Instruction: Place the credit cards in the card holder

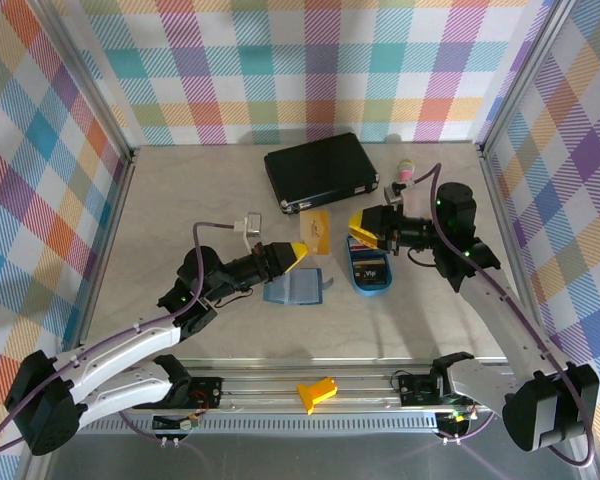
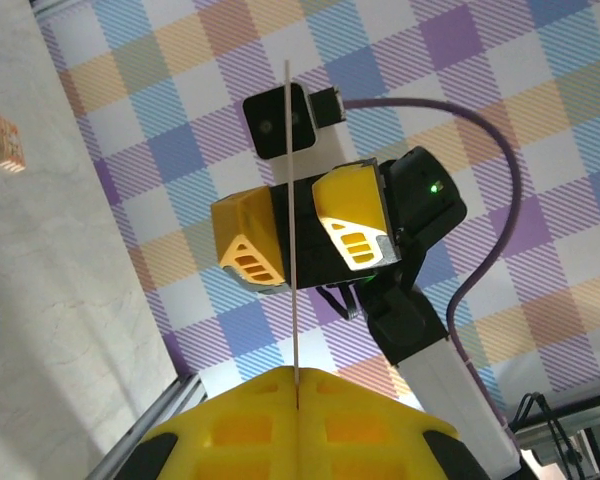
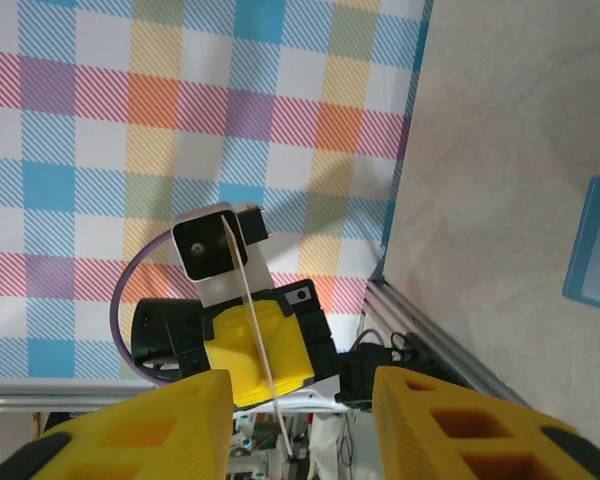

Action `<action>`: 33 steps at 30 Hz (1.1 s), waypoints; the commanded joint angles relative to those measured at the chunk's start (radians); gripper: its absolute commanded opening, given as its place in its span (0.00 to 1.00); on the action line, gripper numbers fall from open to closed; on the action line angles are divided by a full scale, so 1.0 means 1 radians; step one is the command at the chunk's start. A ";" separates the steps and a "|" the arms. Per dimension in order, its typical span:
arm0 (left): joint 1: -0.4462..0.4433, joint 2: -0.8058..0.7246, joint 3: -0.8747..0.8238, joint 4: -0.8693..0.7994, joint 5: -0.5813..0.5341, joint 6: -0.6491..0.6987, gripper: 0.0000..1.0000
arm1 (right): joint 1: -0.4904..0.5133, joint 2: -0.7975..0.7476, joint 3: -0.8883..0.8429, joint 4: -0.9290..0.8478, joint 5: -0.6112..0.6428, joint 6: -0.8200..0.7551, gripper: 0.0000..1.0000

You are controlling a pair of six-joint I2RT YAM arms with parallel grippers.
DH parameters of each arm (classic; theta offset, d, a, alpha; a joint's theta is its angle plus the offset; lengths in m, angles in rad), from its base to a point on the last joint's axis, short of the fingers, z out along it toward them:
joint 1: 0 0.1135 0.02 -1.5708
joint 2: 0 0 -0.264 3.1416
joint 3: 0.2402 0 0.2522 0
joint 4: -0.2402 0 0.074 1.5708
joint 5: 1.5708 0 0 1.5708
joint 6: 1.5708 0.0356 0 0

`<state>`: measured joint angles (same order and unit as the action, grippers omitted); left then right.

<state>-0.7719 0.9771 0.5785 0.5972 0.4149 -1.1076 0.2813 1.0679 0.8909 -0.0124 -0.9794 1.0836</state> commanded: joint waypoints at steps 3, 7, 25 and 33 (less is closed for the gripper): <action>-0.004 0.029 0.028 0.051 0.064 -0.001 0.00 | 0.050 0.030 0.022 0.083 -0.062 -0.031 0.39; -0.004 0.049 0.020 0.092 0.064 -0.024 0.00 | 0.081 0.049 0.021 0.106 -0.073 -0.043 0.36; -0.004 0.081 0.002 0.156 0.009 -0.138 0.00 | 0.097 0.078 -0.030 0.255 -0.076 0.036 0.19; -0.004 0.089 0.007 0.142 -0.005 -0.156 0.00 | 0.112 0.099 -0.036 0.283 -0.071 0.060 0.18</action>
<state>-0.7719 1.0657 0.5785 0.7097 0.4248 -1.2427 0.3840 1.1568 0.8673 0.2134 -1.0336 1.1259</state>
